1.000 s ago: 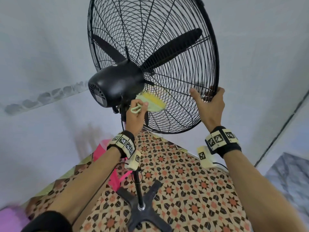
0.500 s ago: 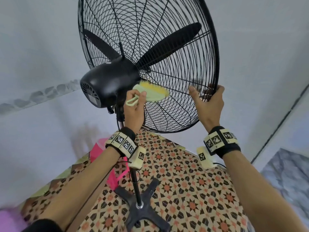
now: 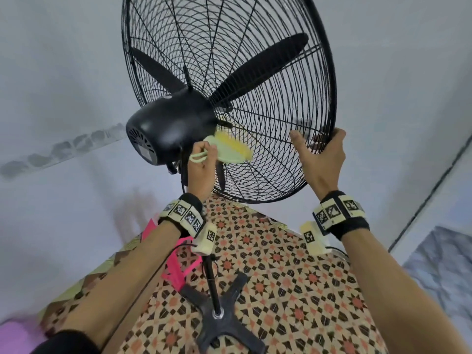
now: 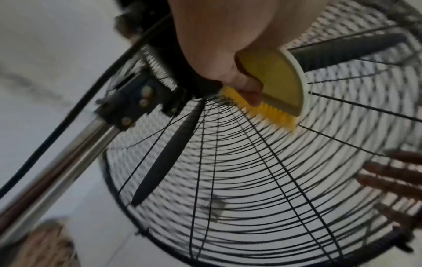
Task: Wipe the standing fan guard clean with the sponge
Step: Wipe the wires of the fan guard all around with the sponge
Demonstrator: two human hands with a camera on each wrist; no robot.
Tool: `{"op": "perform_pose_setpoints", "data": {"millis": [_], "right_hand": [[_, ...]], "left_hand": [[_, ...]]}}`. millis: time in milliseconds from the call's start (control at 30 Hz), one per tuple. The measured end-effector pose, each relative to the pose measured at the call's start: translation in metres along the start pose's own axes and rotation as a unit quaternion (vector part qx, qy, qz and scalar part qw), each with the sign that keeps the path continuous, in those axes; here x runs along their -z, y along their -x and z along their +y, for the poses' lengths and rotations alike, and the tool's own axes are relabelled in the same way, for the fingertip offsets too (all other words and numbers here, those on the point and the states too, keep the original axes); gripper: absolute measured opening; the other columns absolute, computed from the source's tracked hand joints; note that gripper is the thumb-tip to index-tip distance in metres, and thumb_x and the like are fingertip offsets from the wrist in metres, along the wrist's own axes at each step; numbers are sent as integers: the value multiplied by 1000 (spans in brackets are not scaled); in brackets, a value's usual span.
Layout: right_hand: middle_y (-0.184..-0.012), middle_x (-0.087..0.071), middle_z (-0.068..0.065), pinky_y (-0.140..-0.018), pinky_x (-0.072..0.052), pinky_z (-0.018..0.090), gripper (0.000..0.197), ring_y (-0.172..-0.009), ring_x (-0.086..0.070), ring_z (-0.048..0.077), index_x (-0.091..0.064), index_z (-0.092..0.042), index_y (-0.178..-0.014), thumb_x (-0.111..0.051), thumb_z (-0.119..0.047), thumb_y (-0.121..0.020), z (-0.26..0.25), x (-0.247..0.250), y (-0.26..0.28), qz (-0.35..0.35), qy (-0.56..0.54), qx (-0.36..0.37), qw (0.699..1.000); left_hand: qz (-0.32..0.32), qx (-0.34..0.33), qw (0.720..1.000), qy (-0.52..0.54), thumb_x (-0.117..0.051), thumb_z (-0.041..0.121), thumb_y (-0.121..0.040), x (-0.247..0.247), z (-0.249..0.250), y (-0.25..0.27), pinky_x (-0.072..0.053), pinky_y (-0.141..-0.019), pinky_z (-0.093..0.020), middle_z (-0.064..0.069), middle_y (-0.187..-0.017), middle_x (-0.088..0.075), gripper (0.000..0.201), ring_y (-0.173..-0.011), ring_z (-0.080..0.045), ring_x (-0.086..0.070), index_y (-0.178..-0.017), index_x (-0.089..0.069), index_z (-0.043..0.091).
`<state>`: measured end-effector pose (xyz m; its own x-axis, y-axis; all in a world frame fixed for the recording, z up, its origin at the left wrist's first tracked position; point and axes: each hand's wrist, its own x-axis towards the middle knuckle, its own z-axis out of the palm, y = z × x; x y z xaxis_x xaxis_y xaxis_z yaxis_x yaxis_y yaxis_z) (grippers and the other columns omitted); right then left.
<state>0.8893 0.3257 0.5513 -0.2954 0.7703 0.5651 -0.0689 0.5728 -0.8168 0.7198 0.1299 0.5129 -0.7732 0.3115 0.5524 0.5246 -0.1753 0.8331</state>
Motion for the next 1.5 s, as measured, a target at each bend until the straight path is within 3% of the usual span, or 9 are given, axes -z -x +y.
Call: {"op": "perform_pose_setpoints", "data": {"millis": [100, 200, 367, 667, 800, 967, 1200, 1367, 1500], "right_hand": [[-114, -64, -3, -92, -54, 40, 86, -103, -63, 16, -44, -18, -123, -70, -82, -71, 1, 2, 0, -1, 4, 0, 1000], [-113, -65, -4, -92, -55, 37, 85, -103, -64, 15, -44, -19, -122, -71, -81, -71, 3, 3, -1, -3, 4, -2, 1000], [-114, -65, -5, -92, -55, 35, 86, -103, -64, 13, -46, -18, -123, -71, -81, -71, 0, -1, 3, 11, -7, -6, 1000], [-112, -65, -4, -89, -56, 38, 83, -102, -64, 14, -44, -19, -123, -72, -79, -72, 3, -1, 0, 3, -1, -3, 1000], [-109, -65, -3, -87, -56, 38, 82, -99, -64, 15, -44, -18, -120, -72, -79, -72, 3, -1, 1, 12, 2, -5, 1000], [-108, -64, 0, -85, -55, 35, 80, -97, -62, 17, -43, -16, -118, -73, -76, -74, 2, 1, 1, 13, 10, 17, 1000], [-110, -65, 2, -87, -56, 44, 84, -98, -63, 20, -42, -18, -119, -71, -81, -71, 2, 1, -4, 2, 17, 8, 1000], [-106, -65, 2, -82, -56, 43, 83, -92, -62, 19, -43, -18, -118, -71, -81, -72, 4, 4, -1, 0, 25, 9, 1000], [-114, -65, -1, -90, -56, 42, 87, -101, -64, 16, -44, -17, -124, -70, -82, -72, 1, 7, -3, -20, 16, -1, 1000]], "left_hand": [[-5, 14, 999, 37, -54, 33, -107, 2, 3, 5, -58, -94, -47, -3, -104, -66, 26, -100, -14, -67, -104, -53, 7], [4, -43, 997, 70, -51, 28, -109, -9, 25, 2, -56, -87, -40, -11, -102, -59, 19, -97, -18, -63, -101, -50, 10], [1, -5, 1000, 4, -51, 37, -106, -14, 3, 16, -54, -81, -60, -10, -96, -58, 33, -89, -24, -58, -100, -49, 5], [0, -61, 998, 14, -49, 22, -109, -25, 8, 16, -41, -66, -21, -11, -84, -43, 22, -73, -8, -46, -95, -43, 7], [-25, -41, 998, -34, -53, 37, -105, -13, -5, 28, -37, -61, -27, 12, -79, -44, 28, -70, -9, -41, -93, -43, 14], [0, -91, 996, 18, -51, 22, -109, -27, 22, 17, -37, -61, -23, -6, -83, -40, 18, -70, -18, -40, -97, -43, 13], [11, -2, 1000, -3, -56, 42, -105, -17, 10, 21, -54, -76, -56, -24, -94, -54, 29, -86, -26, -55, -93, -47, 17], [7, -61, 998, 22, -53, 27, -107, -32, 27, 27, -42, -64, -24, -10, -82, -45, 27, -71, -9, -45, -93, -43, 6], [-42, -4, 998, -55, -56, 39, -106, -15, 7, 49, -40, -61, -28, -4, -84, -47, 29, -69, -10, -44, -97, -43, 15]]}}
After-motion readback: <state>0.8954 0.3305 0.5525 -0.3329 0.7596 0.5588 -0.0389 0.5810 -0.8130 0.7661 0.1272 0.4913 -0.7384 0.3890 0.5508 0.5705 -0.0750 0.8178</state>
